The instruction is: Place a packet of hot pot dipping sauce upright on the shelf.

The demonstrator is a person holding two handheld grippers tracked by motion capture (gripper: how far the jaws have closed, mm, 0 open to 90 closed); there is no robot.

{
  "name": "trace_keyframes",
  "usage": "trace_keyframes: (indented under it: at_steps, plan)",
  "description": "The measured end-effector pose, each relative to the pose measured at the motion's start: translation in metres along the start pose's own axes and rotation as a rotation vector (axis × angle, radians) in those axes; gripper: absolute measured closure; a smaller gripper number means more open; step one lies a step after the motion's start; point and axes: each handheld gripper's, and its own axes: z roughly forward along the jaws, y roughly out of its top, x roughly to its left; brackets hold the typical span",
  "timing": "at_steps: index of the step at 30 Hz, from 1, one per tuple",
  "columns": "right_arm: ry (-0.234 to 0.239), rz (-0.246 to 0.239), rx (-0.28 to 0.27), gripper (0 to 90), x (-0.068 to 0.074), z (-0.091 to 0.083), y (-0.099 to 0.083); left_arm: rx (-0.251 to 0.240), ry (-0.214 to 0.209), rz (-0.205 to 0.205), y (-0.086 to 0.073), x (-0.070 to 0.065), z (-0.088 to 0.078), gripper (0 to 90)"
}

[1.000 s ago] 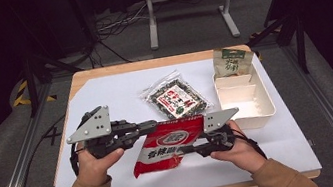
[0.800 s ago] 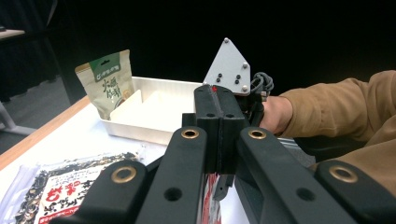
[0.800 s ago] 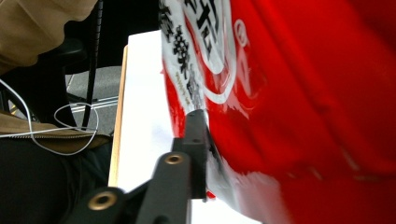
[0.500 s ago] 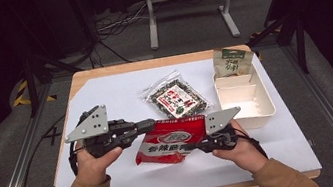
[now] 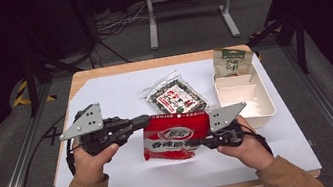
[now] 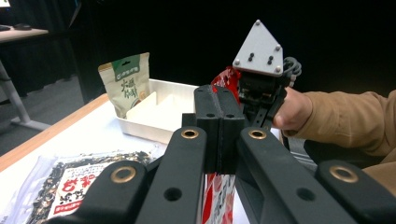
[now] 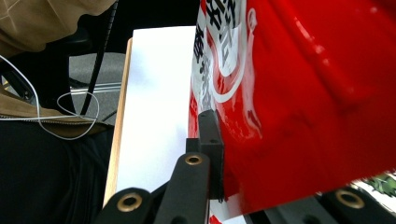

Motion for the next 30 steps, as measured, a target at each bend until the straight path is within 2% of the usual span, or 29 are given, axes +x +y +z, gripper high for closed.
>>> trace_keyframes:
  at_steps: [4, 6, 10, 14, 17, 20, 30]
  plan:
    - [-0.001, -0.013, 0.012, 89.2, -0.001, -0.007, 0.004, -0.005, 0.004, -0.006, -0.001, 0.002, 0.0, 89.6]
    - [0.001, -0.016, 0.017, 89.2, -0.002, -0.01, 0.006, -0.007, 0.006, -0.02, -0.002, 0.003, 0.0, 87.0]
    - [0.003, -0.014, 0.03, 89.2, -0.005, -0.017, 0.009, -0.001, 0.011, -0.02, -0.002, 0.002, 0.0, 82.6]
    - [0.011, 0.006, 0.037, 89.2, -0.01, -0.024, 0.01, -0.014, 0.036, -0.027, -0.002, 0.003, 0.0, 68.0]
    - [0.003, 0.014, 0.052, 89.2, -0.013, -0.031, 0.012, -0.005, 0.049, -0.033, -0.002, 0.004, -0.001, 59.9]
    - [-0.01, 0.013, 0.058, 89.2, -0.016, -0.037, 0.013, 0.003, 0.061, -0.032, -0.003, 0.005, -0.002, 55.5]
    - [-0.087, 0.008, 0.077, 89.2, -0.031, -0.067, 0.023, 0.032, 0.09, -0.033, -0.01, 0.011, -0.005, 49.2]
